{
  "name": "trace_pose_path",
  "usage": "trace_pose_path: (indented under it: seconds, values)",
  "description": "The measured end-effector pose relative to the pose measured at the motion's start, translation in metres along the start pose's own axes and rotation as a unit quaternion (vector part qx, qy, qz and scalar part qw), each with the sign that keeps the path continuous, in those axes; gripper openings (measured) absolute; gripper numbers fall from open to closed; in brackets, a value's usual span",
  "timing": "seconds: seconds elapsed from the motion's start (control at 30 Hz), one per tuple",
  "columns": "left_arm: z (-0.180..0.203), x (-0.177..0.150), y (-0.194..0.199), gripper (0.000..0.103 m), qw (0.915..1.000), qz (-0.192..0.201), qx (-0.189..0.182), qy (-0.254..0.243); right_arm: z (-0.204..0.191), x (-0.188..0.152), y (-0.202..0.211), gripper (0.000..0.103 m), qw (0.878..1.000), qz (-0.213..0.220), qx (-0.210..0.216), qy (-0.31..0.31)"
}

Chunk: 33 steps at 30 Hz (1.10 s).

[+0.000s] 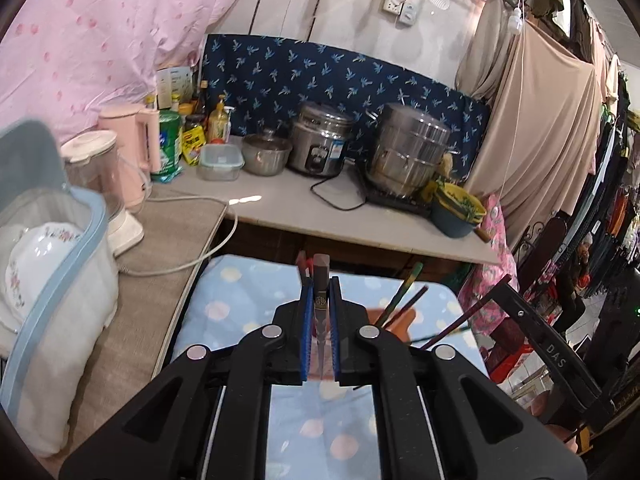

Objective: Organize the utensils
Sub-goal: 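Lower the gold-banded chopstick into the pink holder with the left tool, then open both tools and pull them back from the holder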

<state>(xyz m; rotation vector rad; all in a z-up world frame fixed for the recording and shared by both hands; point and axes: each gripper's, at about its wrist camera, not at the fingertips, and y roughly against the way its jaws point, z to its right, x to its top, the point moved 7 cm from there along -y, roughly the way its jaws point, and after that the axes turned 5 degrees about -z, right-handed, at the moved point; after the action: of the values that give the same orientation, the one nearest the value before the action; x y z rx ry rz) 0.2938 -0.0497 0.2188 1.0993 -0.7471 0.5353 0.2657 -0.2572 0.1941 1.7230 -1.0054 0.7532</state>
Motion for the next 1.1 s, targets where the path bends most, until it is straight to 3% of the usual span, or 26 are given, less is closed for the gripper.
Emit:
trace_pose_path:
  seconds: [0.2, 0.37, 0.87, 1.03, 1.1]
  values:
    - [0.018, 0.036, -0.024, 0.007, 0.9998, 0.018, 0.004, -0.012, 0.004, 0.048, -0.007, 0.007, 0.999, 0.037, -0.010, 0.004]
    - [0.023, 0.047, -0.053, 0.007, 0.9997, 0.015, 0.014, -0.014, 0.010, 0.067, -0.023, 0.007, 0.998, 0.052, -0.023, 0.006]
    - [-0.002, -0.002, -0.132, 0.008, 0.9981, -0.061, 0.011, 0.008, 0.045, -0.002, -0.094, 0.007, 0.998, -0.031, -0.044, -0.010]
    - [-0.010, -0.010, -0.131, 0.031, 0.9982, -0.055, 0.022, 0.013, 0.048, -0.012, -0.091, 0.014, 0.998, -0.032, -0.059, -0.001]
    - [-0.011, -0.012, -0.125, 0.036, 0.9985, -0.046, 0.030, 0.009, 0.048, -0.013, -0.083, 0.024, 0.998, -0.027, -0.060, 0.000]
